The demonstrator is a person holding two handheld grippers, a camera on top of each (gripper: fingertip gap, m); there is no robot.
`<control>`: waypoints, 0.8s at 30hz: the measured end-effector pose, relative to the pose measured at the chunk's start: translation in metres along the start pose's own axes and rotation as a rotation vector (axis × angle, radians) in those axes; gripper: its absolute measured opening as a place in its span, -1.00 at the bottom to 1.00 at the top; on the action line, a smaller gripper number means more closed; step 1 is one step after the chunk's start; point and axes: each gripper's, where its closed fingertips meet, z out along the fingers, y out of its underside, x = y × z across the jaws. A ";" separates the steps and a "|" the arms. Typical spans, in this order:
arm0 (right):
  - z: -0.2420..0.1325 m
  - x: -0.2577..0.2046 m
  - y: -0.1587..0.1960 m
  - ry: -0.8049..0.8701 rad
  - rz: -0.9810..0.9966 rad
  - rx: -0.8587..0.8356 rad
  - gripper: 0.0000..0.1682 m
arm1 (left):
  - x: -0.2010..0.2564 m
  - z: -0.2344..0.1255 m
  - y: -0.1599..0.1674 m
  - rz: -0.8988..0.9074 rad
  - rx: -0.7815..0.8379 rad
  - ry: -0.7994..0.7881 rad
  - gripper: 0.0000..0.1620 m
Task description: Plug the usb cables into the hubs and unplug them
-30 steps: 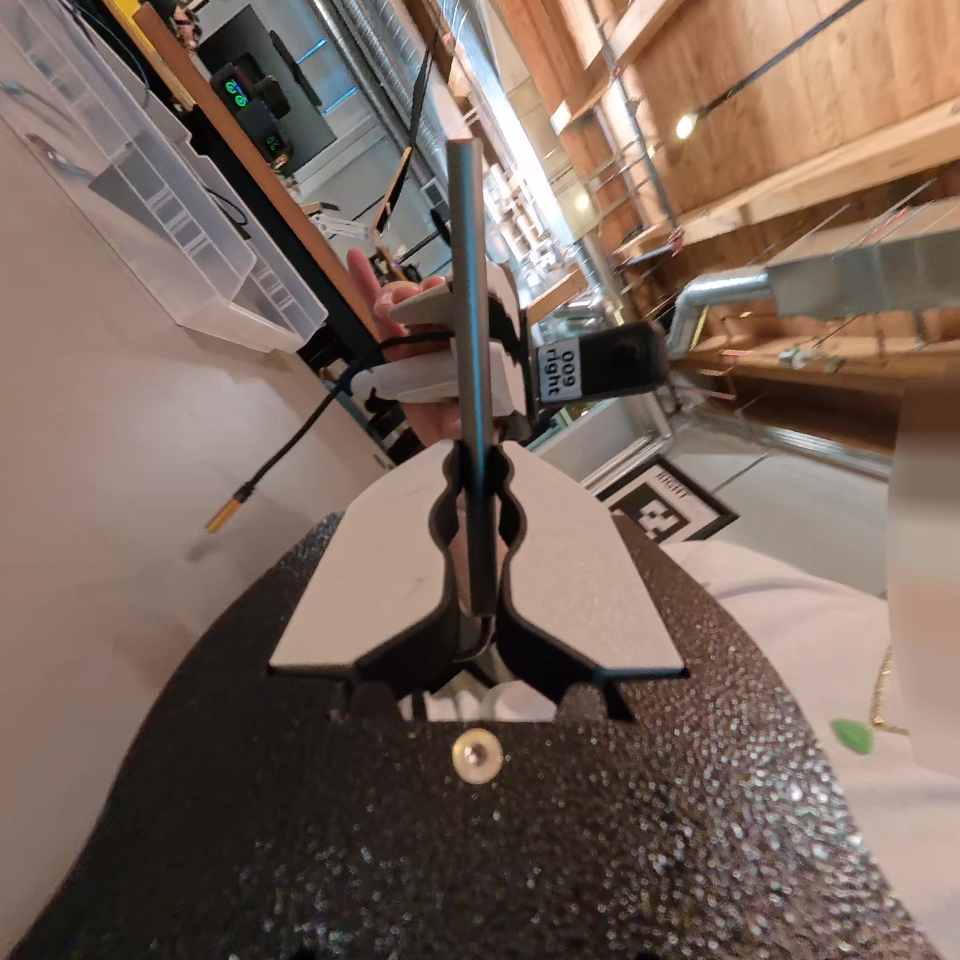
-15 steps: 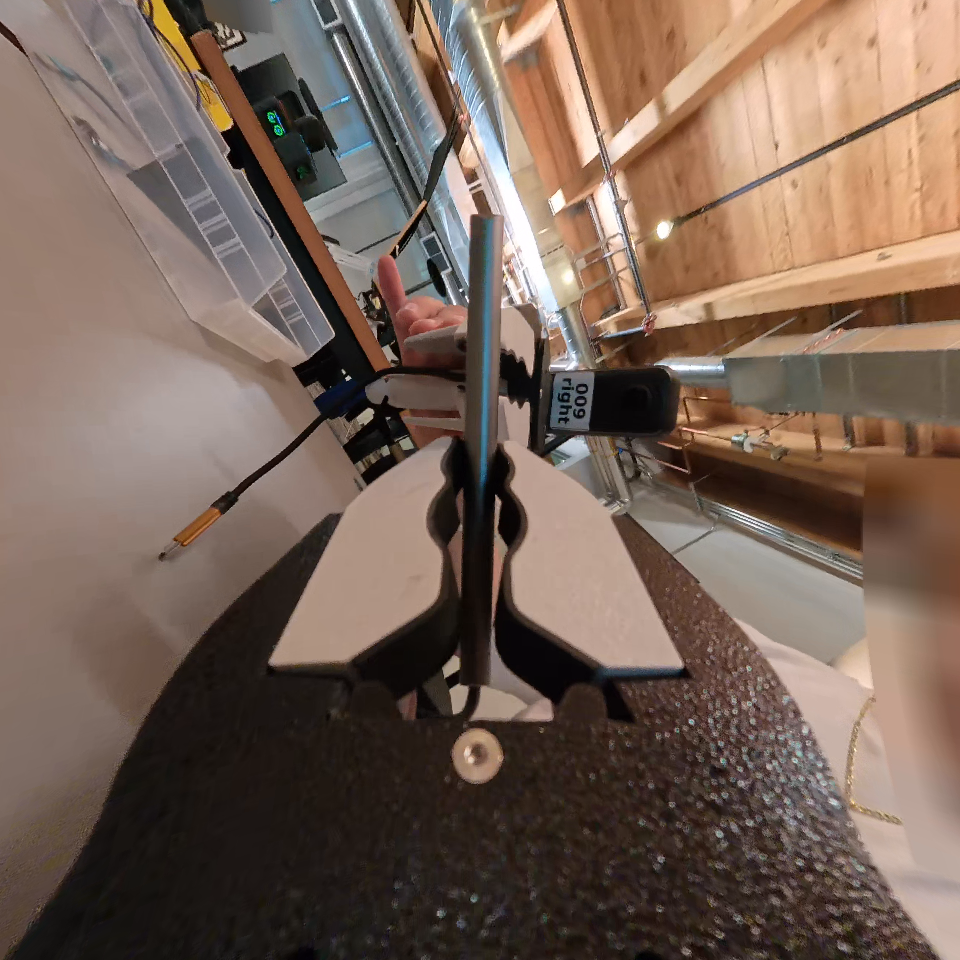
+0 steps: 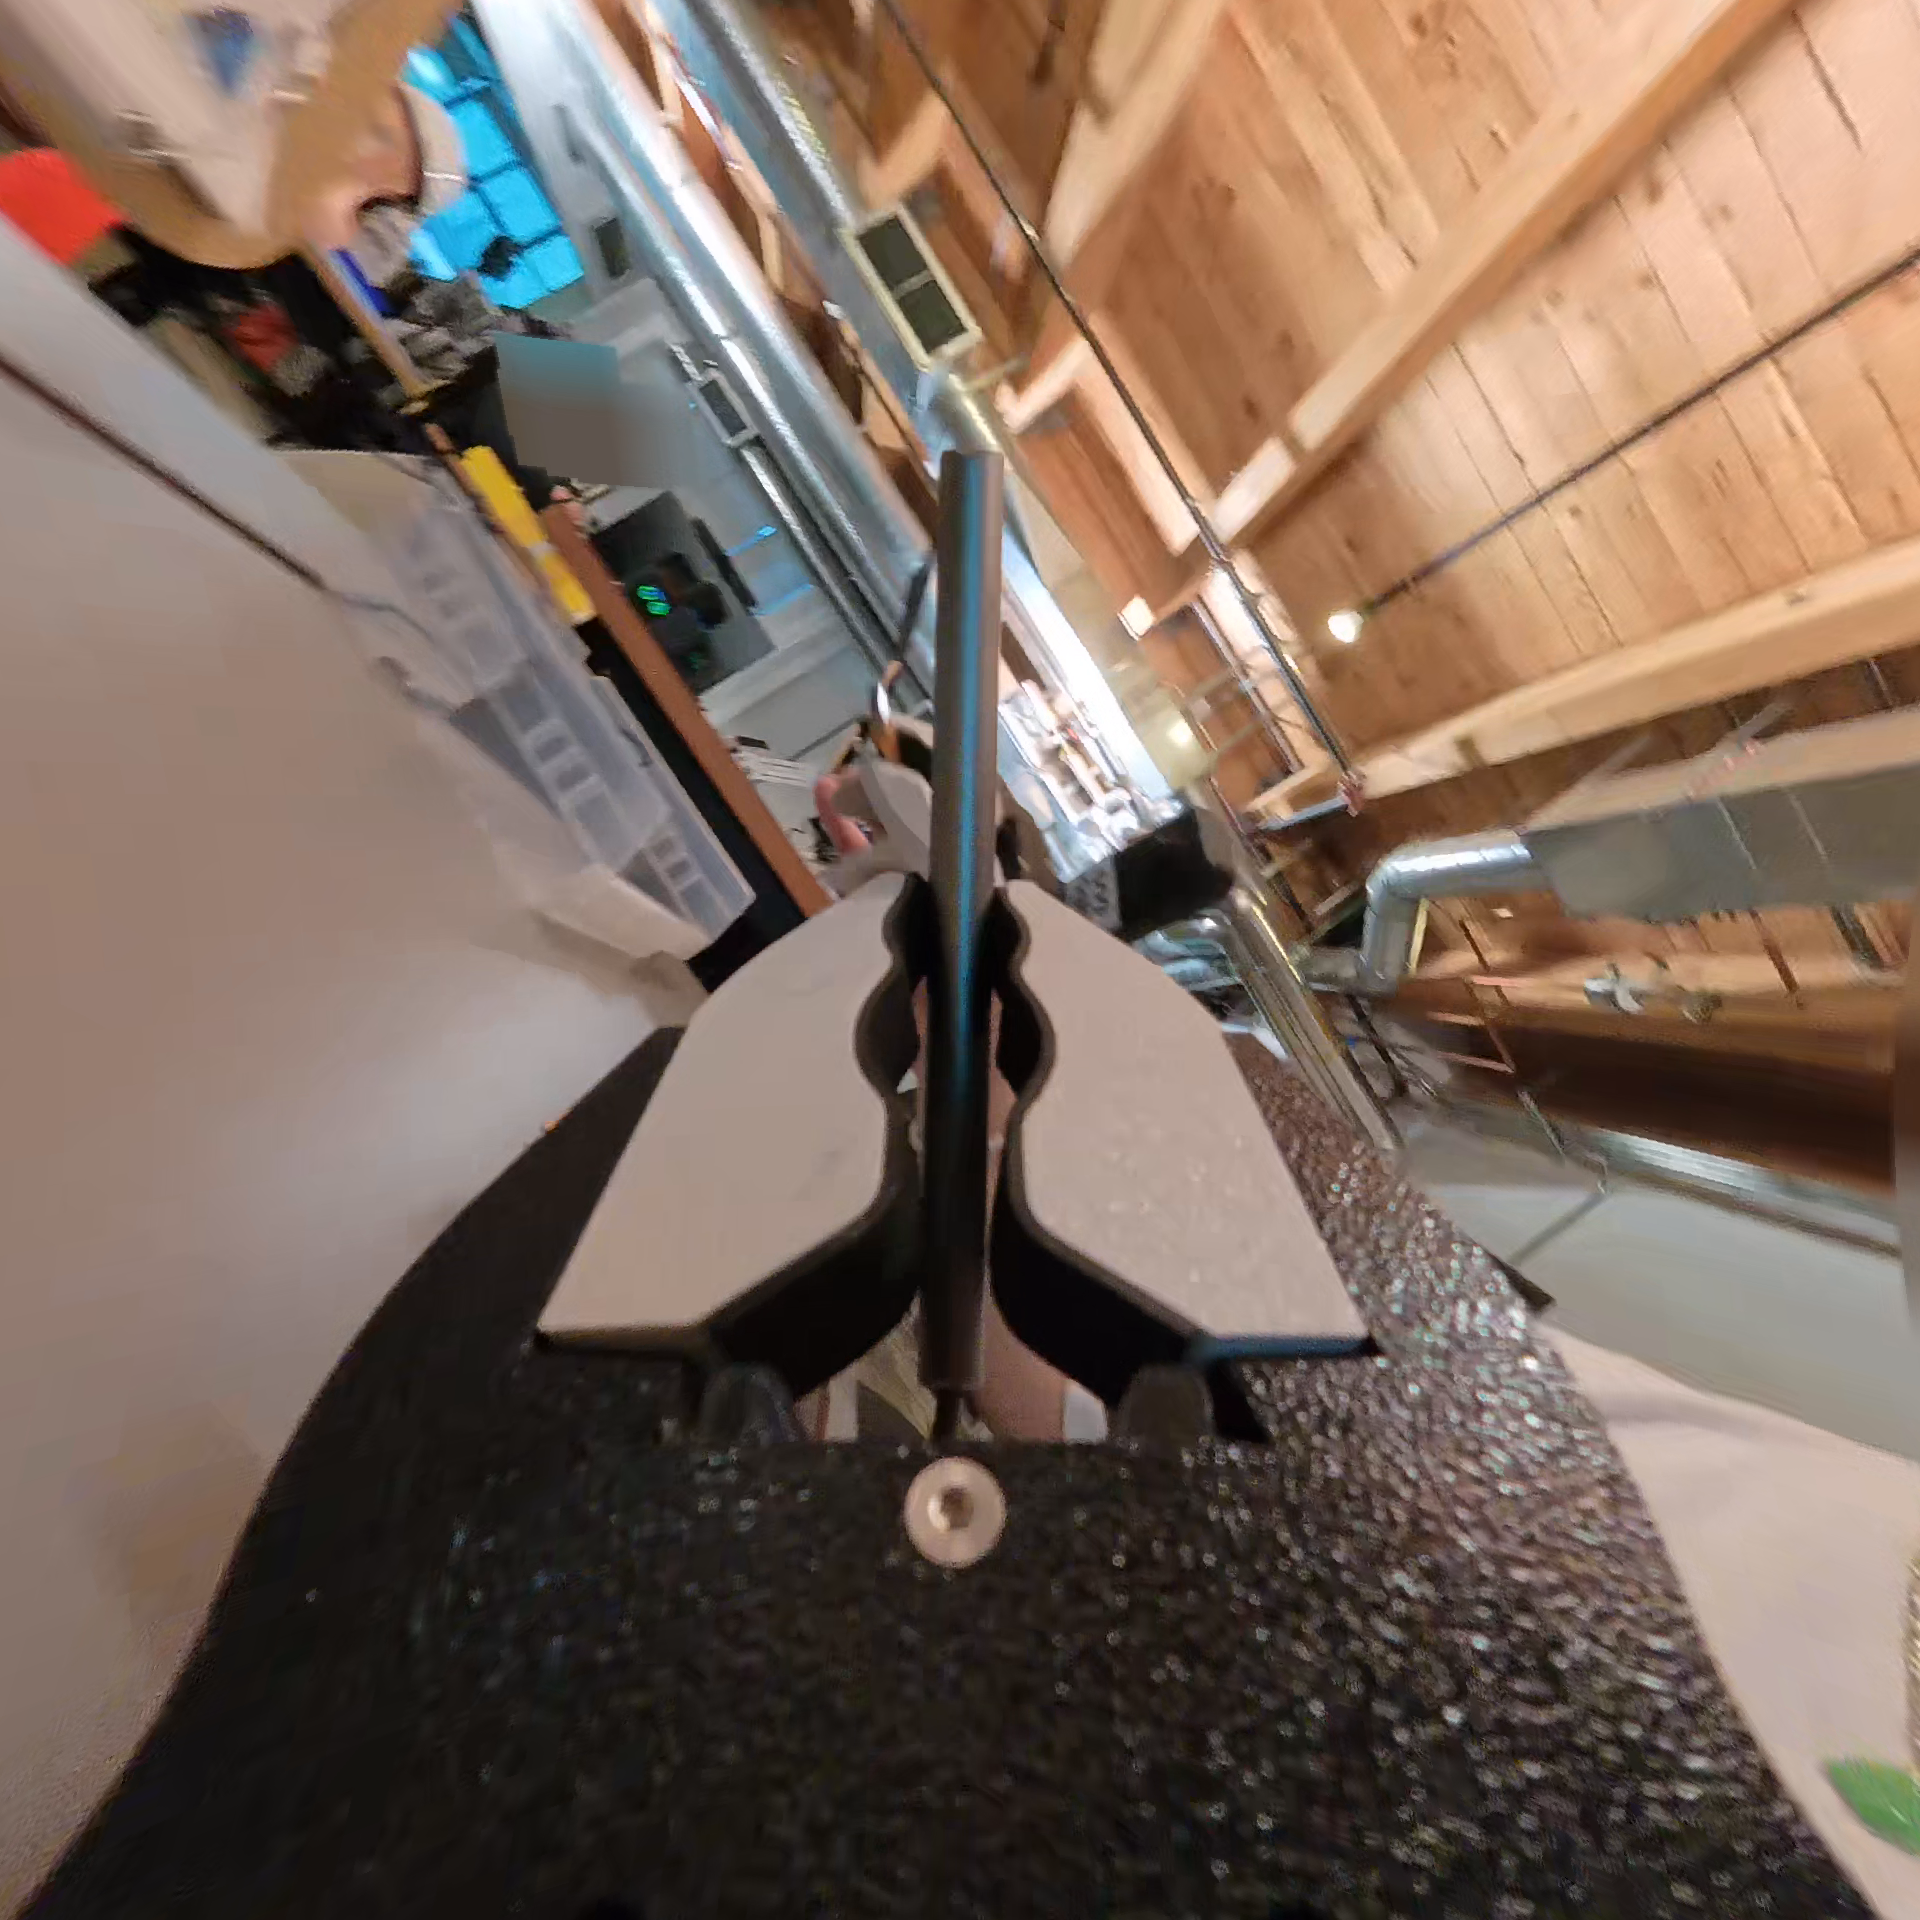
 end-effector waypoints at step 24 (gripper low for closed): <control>-0.069 0.359 0.158 0.599 0.209 -0.038 -0.82 | 0.033 0.048 0.072 0.120 -0.350 0.087 -0.89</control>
